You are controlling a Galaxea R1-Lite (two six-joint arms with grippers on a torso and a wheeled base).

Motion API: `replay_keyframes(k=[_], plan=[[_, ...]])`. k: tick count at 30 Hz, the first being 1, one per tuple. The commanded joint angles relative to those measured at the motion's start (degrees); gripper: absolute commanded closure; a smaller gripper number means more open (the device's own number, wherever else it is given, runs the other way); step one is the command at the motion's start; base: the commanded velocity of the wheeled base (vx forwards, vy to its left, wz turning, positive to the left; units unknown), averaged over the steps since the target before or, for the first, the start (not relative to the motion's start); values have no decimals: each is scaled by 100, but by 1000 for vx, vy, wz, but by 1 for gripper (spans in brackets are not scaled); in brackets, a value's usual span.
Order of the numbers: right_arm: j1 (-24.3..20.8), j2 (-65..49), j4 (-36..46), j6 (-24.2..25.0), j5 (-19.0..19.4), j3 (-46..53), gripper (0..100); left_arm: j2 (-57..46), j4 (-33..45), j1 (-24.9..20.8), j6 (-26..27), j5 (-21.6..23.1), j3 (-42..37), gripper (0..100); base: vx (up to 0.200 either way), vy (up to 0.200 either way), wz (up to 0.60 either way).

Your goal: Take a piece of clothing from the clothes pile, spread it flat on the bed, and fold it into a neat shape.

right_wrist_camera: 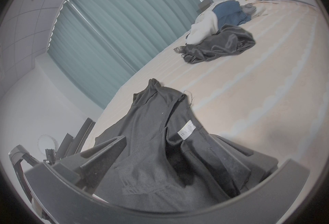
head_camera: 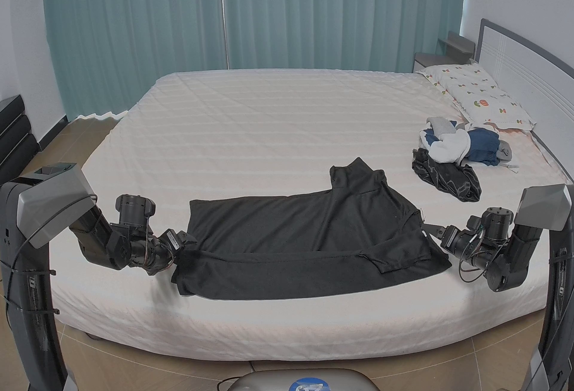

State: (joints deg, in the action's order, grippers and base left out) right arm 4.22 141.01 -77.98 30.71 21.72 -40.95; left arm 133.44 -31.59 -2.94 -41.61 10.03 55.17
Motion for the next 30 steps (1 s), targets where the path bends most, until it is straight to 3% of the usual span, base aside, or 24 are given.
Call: replay_keyframes(k=[1, 2, 4, 6, 21, 30], plan=[[211, -750, -68, 427, -160, 606, 0, -345, -181, 74, -295, 51, -306, 0, 0, 0, 0], [229, -768, -68, 515, -160, 606, 0, -354, -181, 74, -322, 51, -314, 0, 0, 0, 0], [316, -812, -112, 1271, -142, 579, 0, -433, -199, 74, -585, 60, -367, 0, 0, 0, 0], [396, -759, -182, 1579, -116, 579, 0, -494, -199, 74, -752, 69, -393, 0, 0, 0, 0], [325, -671, -428, 1570, -107, 781, 0, -547, -190, 83, -779, 148, -516, 0, 200, 0, 0], [167, -698, -525, 1570, -107, 913, 0, -600, -199, 100, -770, 122, -411, 0, 0, 0, 0]])
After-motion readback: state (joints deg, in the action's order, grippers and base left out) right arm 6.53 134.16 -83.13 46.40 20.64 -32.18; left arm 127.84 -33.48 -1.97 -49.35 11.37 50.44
